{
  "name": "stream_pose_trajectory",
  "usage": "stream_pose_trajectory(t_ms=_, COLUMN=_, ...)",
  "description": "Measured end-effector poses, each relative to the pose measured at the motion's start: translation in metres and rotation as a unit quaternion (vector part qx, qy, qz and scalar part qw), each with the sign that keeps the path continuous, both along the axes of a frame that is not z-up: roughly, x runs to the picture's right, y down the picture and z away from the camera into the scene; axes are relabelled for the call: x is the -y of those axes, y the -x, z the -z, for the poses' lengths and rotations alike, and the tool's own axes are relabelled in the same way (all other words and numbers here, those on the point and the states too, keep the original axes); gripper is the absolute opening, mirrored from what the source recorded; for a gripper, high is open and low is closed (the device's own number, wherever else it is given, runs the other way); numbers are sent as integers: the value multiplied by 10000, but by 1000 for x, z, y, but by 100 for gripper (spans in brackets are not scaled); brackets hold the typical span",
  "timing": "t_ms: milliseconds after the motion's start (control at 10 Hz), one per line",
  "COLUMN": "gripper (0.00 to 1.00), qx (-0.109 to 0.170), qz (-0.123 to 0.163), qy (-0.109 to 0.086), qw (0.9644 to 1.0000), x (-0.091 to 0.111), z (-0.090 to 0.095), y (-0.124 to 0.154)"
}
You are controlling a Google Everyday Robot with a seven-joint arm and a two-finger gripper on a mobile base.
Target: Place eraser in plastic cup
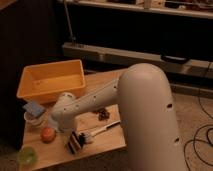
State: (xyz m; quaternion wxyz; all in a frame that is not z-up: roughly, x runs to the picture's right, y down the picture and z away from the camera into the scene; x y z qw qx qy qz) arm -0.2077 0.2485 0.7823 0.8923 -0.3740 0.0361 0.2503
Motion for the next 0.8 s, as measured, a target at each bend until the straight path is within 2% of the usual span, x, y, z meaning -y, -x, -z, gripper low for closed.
stream_pose_trajectory(t_ms=300, gripper=0, qx=125, qz=62, qy=-46, qw=9999, x=13, z=14, y=2)
stream_pose_trajectory(t_ms=500, gripper=0, qx=294, qz=251, qy=-183, qw=9991, x=36, z=41, y=7)
stream_pose_trajectory(t_ms=700, gripper=0, qx=561, qz=603, qy=-430, qw=9957, x=64, z=75, y=29)
stream_pose_trajectory(t_ms=800, gripper=0, qx=733, qz=841, qy=-554, qw=9922, x=77, z=90, y=45)
